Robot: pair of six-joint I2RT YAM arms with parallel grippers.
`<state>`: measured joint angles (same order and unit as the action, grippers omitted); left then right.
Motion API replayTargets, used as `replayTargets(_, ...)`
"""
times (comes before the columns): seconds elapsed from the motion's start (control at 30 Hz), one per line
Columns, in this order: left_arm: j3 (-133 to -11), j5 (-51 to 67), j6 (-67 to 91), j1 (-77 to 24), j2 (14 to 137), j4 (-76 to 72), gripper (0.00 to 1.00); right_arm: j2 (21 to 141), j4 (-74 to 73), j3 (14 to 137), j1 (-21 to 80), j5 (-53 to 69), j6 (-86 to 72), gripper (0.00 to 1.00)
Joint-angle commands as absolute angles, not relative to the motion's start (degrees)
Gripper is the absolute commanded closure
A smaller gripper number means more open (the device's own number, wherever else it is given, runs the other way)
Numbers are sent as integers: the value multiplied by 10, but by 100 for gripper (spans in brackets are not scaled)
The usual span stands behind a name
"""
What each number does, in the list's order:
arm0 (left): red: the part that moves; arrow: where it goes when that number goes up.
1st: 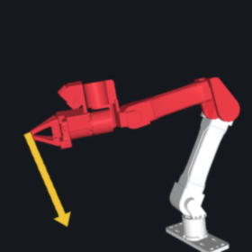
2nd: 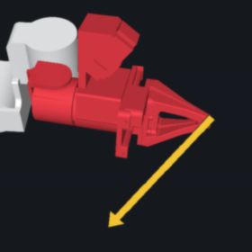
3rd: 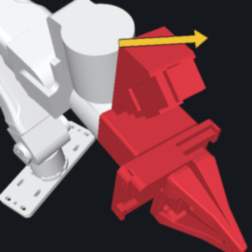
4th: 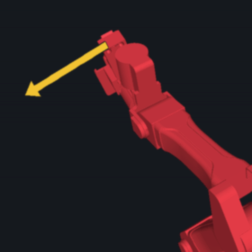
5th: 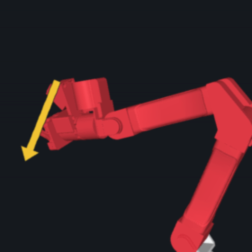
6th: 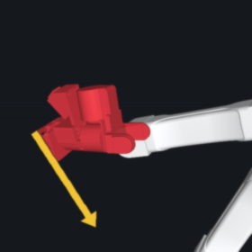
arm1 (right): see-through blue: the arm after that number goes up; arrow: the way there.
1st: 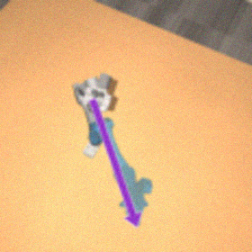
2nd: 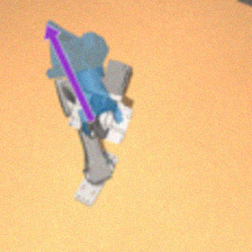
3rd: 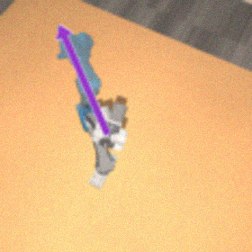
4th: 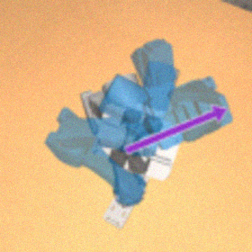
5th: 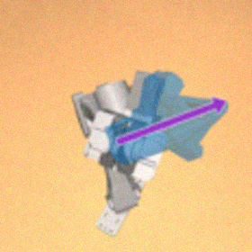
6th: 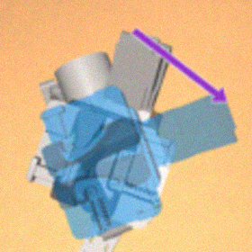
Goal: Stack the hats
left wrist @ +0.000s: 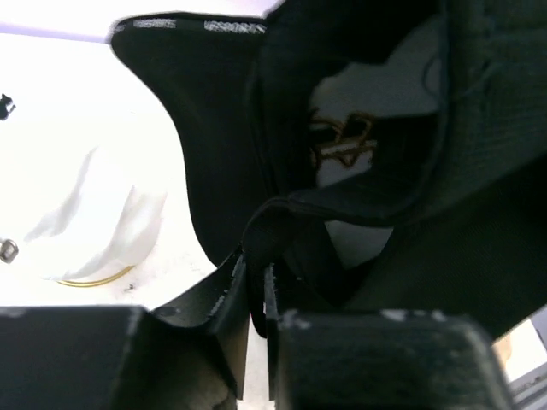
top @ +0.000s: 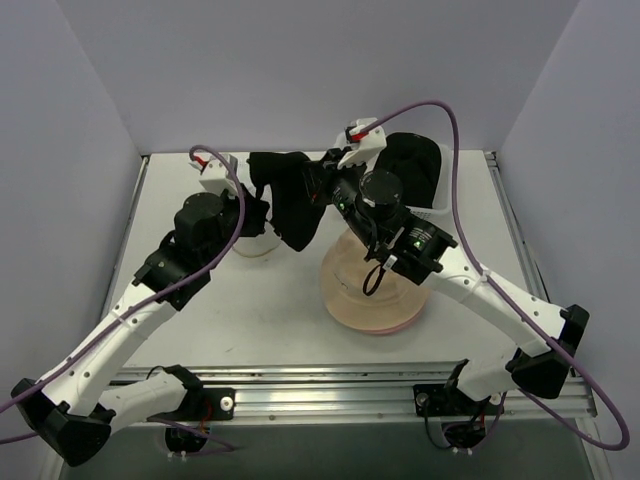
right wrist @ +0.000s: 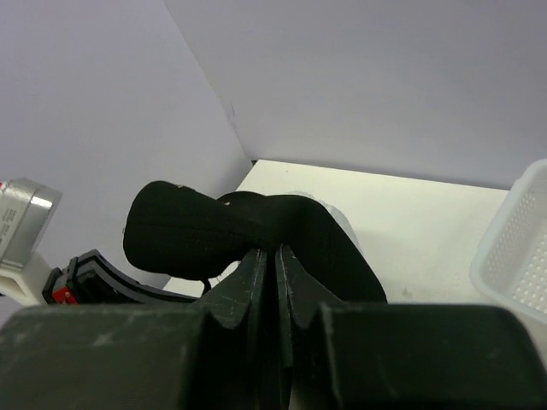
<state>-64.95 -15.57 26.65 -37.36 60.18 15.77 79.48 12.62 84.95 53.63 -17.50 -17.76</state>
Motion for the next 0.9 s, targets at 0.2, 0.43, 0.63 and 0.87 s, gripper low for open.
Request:
replayTargets(0.2, -812, 16, 290, -224, 701, 226, 98, 839, 119, 909, 445, -155, -182, 100)
replayTargets(0.43, -864, 21, 276, -208, 749, 250, 97, 948, 51, 1015, 421, -114, -147, 100)
replayTargets(0.63, -865, 27, 284, -185, 773, 260, 97, 1047, -40, 1139, 403, -105, -120, 100)
replayTargets(0.87, -845, 32, 302, -135, 791, 275, 97, 1151, -123, 1255, 390, -37, -126, 100)
